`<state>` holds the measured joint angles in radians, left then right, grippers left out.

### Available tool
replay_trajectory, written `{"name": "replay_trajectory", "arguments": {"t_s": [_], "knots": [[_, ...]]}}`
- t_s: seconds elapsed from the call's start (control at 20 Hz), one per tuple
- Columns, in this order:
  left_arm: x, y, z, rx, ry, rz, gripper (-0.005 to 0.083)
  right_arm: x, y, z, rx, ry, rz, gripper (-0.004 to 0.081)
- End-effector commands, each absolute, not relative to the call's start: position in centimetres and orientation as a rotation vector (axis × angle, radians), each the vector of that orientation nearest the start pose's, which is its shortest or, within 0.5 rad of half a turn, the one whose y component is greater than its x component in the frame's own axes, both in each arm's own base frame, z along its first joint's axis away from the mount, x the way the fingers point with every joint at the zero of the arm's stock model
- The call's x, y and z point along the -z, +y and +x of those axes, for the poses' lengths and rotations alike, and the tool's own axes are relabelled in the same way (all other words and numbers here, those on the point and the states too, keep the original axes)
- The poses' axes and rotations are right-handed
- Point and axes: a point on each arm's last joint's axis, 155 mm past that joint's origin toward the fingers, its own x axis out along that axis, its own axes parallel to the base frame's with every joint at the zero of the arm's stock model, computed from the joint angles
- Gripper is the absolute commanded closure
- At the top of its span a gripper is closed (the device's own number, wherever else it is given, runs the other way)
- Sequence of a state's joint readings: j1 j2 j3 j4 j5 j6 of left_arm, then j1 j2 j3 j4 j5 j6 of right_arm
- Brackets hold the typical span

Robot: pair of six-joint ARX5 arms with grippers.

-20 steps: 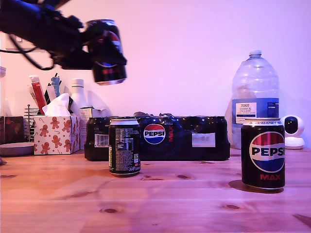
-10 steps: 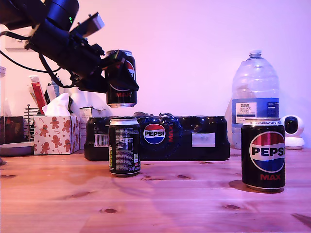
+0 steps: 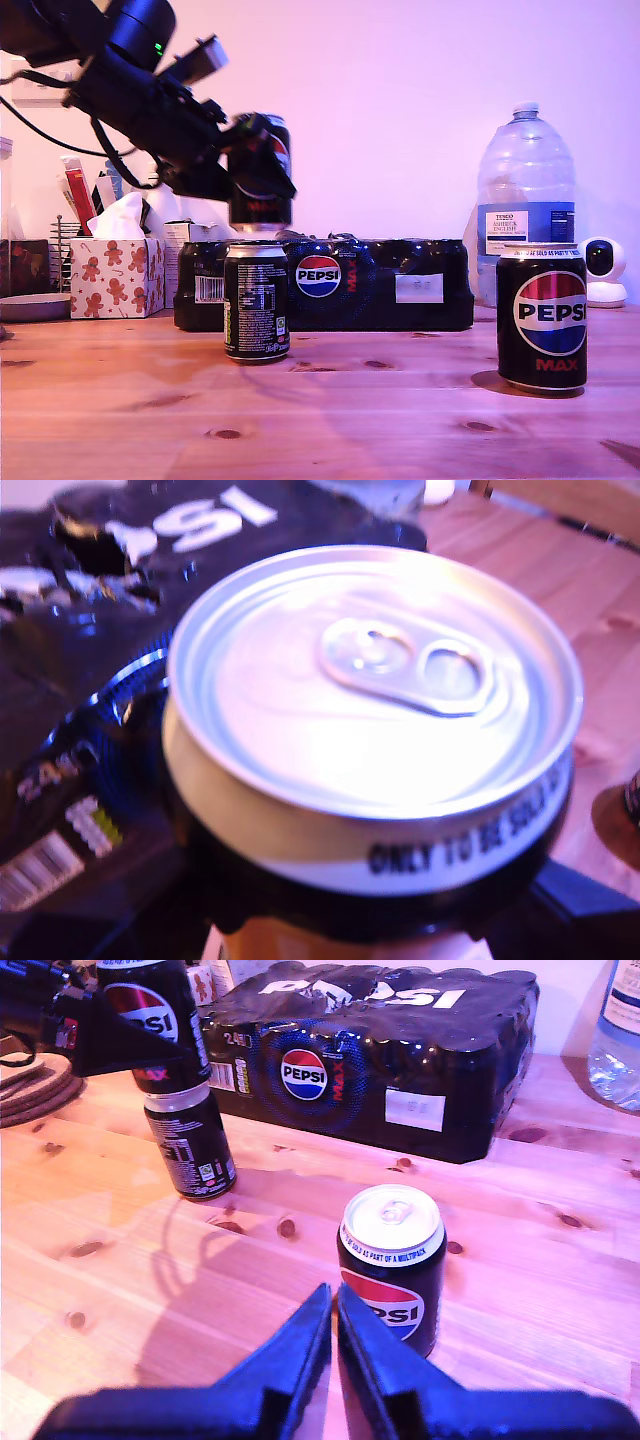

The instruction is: Stack up the Pepsi cans on top of each other

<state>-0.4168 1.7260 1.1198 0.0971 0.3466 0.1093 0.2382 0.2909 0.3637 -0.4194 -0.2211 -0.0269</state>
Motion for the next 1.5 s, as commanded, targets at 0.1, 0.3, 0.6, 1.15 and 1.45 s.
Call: {"name": "replay_trajectory", "arguments": {"t_s": [0.1,0.3,0.6,1.15,1.45], "knots": [[-18.3,-25.5,45.3,0.755,0.404,0.114,0.0379,-16.7,9.6,22.4,-0.46,0.354,-0.031,0.0782],[-18.3,-25.7,45.3,0.763,0.399,0.113,0.0379,-16.7,9.6,22.4,-0.459,0.354,-0.031,0.0782],[-17.6,-26.8,44.8,0.803,0.408,0.102,0.0379,-16.7,9.3,22.6,-0.443,0.354,-0.034,0.0782],[-16.0,-26.9,44.7,0.806,0.413,0.099,0.0379,-16.6,9.3,22.6,-0.44,0.355,-0.034,0.0782],[-15.5,-26.9,44.5,0.805,0.425,0.096,0.0379,-16.6,9.0,22.7,-0.421,0.356,-0.038,0.0782]]}}
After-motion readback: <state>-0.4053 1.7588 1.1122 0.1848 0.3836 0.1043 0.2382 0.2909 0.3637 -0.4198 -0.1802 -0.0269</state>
